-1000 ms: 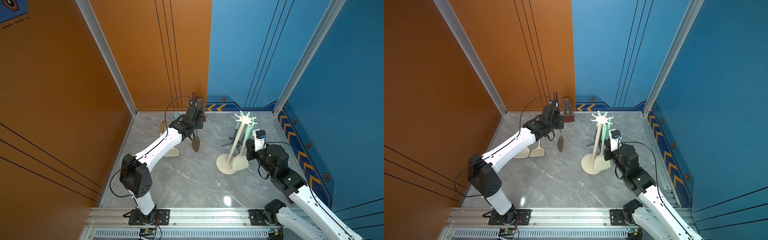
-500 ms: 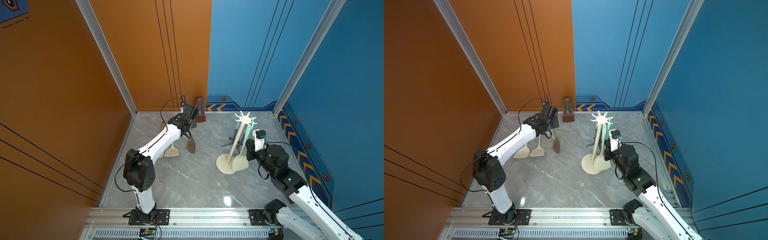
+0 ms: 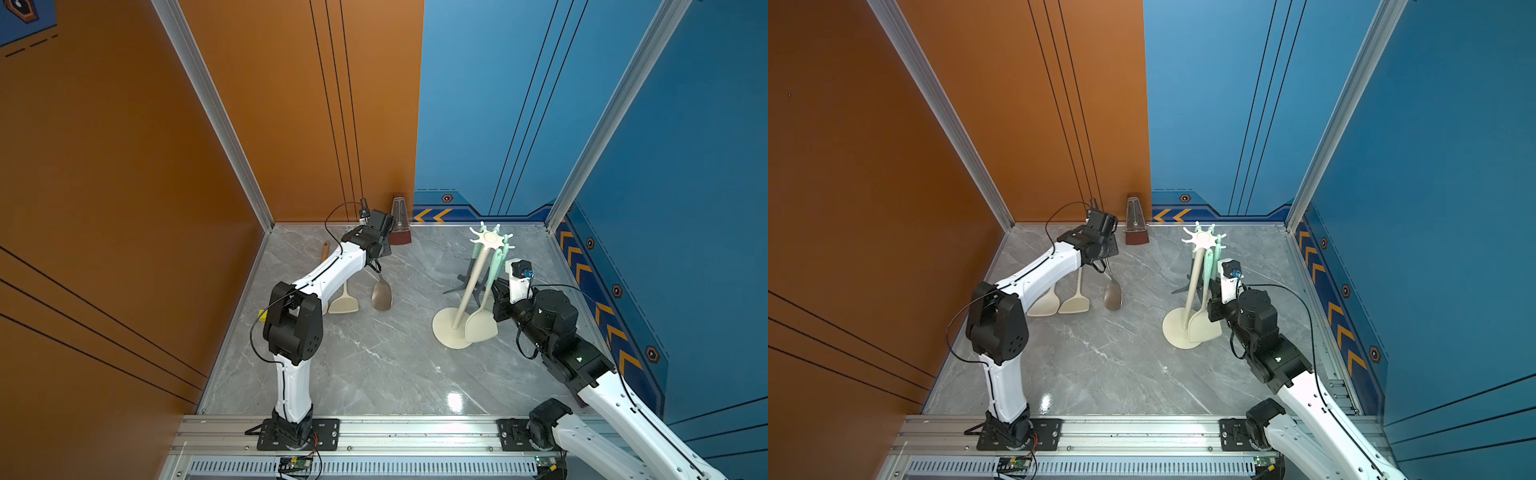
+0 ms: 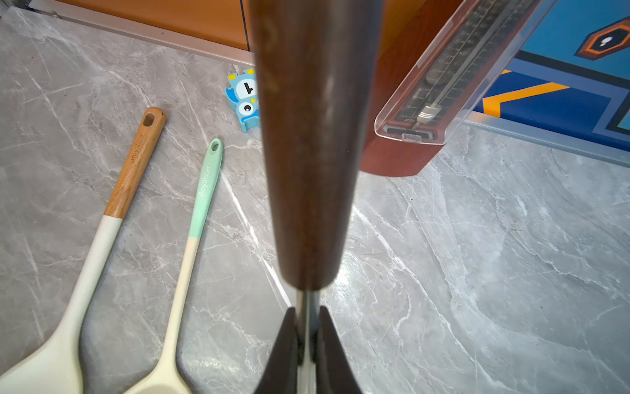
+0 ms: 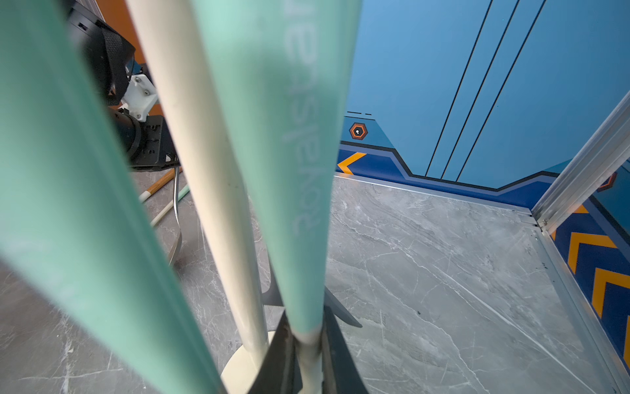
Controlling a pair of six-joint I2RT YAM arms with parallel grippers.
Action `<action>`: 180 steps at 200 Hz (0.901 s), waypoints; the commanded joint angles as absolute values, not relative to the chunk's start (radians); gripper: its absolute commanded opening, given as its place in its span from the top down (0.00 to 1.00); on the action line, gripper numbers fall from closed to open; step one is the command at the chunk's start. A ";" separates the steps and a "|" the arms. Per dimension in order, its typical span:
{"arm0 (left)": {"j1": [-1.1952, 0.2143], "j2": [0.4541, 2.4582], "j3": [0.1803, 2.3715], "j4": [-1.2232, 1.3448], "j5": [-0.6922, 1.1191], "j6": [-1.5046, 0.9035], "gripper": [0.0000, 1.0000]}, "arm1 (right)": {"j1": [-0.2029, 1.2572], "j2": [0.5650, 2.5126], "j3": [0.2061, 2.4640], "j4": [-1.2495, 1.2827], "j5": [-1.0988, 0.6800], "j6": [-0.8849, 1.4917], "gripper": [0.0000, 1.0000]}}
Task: Take the spatula off the kitchen utensil rack
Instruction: Place the spatula at the center of the board.
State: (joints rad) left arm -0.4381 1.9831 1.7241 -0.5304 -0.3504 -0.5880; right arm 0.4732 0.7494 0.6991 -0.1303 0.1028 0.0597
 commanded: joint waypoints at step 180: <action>-0.391 2.365 2.059 -0.617 -0.420 -0.389 1.00 | 0.476 0.798 0.689 -0.283 0.147 0.067 0.85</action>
